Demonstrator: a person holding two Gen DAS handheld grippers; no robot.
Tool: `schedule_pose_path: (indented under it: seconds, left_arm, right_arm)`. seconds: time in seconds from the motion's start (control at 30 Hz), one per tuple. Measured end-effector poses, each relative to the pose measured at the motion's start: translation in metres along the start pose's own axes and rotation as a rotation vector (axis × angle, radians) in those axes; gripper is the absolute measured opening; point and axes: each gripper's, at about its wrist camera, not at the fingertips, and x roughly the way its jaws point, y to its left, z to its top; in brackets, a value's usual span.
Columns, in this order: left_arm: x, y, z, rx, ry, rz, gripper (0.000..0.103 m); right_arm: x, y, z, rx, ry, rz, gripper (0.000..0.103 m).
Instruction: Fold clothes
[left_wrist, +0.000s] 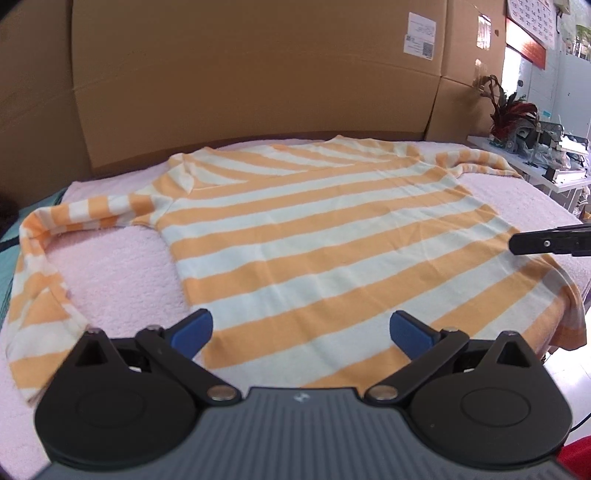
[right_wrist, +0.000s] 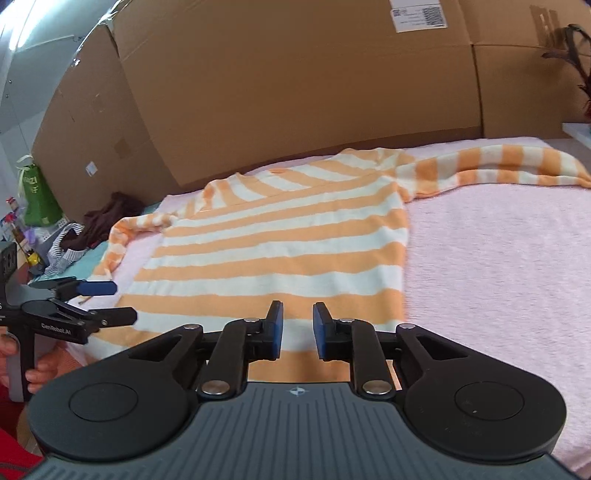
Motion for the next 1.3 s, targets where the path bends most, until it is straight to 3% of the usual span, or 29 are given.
schedule_pose_path:
  seconds: [0.07, 0.23, 0.43, 0.5, 0.6, 0.67, 0.73, 0.9, 1.1, 1.3]
  left_arm:
    - [0.007, -0.004, -0.004, 0.026, 0.024, 0.021, 0.102]
    - [0.003, 0.022, -0.009, -0.055, 0.033, 0.001, 0.102]
    - [0.011, 0.029, 0.006, -0.121, -0.017, -0.013, 0.102]
    - [0.018, 0.025, 0.010, -0.123, -0.027, -0.034, 0.102]
    - [0.027, 0.019, 0.008, -0.061, -0.040, 0.020, 0.102]
    - [0.027, 0.022, 0.006, -0.044, -0.043, 0.042, 0.102]
    - [0.024, 0.038, 0.006, -0.085, -0.042, 0.013, 0.102]
    - [0.001, 0.085, 0.009, -0.173, -0.095, 0.136, 0.102]
    - [-0.025, 0.123, -0.006, -0.210, -0.058, 0.268, 0.102]
    - [-0.030, 0.131, -0.032, -0.193, 0.015, 0.285, 0.102]
  right_arm:
    - [0.012, 0.009, -0.001, -0.027, 0.020, -0.018, 0.019]
    - [0.019, 0.008, 0.001, -0.015, 0.002, -0.065, 0.019]
    - [0.045, 0.015, 0.023, 0.036, -0.022, -0.038, 0.022]
    - [0.062, 0.022, 0.031, 0.011, -0.022, -0.067, 0.030]
    - [0.084, 0.028, 0.038, -0.030, -0.012, -0.178, 0.041]
    - [0.090, 0.025, 0.039, -0.040, -0.022, -0.203, 0.042]
    - [0.090, 0.022, 0.038, -0.041, -0.033, -0.198, 0.044]
    - [0.088, 0.025, 0.035, -0.058, -0.043, -0.213, 0.045]
    - [0.098, 0.043, 0.034, -0.185, -0.001, -0.230, 0.065]
    - [0.097, 0.041, 0.034, -0.183, -0.009, -0.222, 0.057]
